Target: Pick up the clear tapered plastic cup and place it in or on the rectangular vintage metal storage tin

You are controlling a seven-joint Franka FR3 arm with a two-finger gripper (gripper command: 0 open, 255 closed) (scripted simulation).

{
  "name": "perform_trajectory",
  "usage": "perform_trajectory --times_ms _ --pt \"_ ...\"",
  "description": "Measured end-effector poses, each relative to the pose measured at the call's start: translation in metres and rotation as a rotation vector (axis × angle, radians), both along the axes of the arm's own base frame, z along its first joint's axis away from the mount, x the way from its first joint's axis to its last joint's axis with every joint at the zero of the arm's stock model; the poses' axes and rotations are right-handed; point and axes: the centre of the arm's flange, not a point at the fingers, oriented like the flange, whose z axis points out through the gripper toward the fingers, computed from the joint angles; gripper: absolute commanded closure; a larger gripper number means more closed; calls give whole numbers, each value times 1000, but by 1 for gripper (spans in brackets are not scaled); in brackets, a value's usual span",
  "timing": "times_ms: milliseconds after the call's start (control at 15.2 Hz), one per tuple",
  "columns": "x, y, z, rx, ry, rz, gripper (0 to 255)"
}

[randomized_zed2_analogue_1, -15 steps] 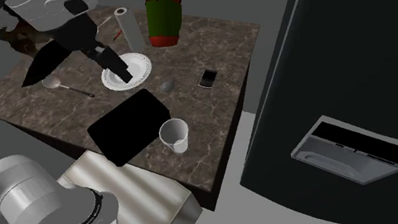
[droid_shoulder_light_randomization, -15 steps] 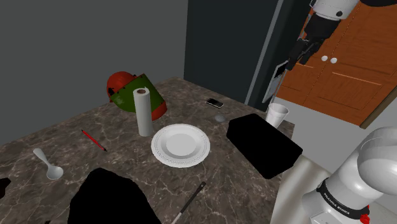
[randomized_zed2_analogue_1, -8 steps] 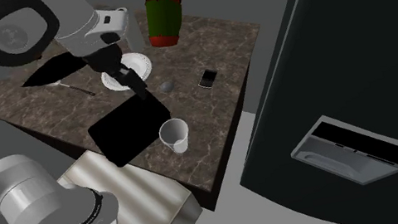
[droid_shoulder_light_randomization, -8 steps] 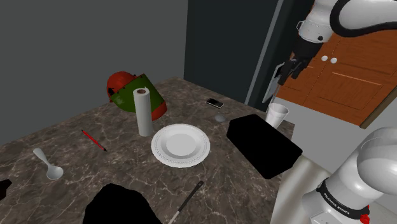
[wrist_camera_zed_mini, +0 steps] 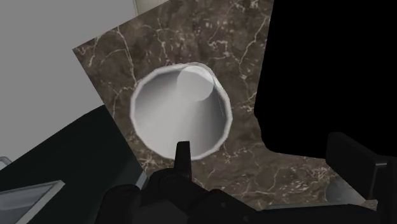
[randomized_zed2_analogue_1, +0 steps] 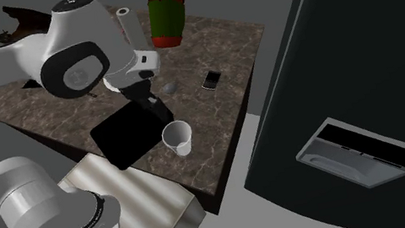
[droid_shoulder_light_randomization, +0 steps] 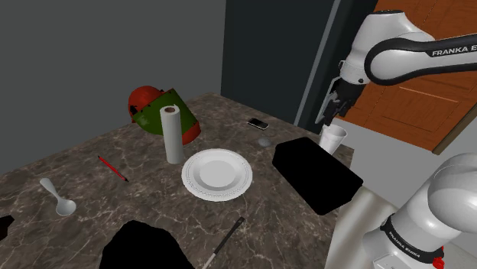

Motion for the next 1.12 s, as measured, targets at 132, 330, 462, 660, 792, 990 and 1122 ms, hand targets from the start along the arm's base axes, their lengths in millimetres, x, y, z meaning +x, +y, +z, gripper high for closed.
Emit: perform_trajectory --times_ms 132,330,462,660,792,990,1122 --pt "4 -6 -24 -4 18 -3 0" --pt "6 -15 -56 -7 37 -6 0" --pt "7 -19 -69 -8 40 -6 0" --pt "9 -20 -85 -8 40 -6 0" --pt "9 -22 -93 -8 40 -6 0" --pt "9 -22 -97 -8 40 -6 0" --pt "9 -22 -98 -8 40 -6 0"
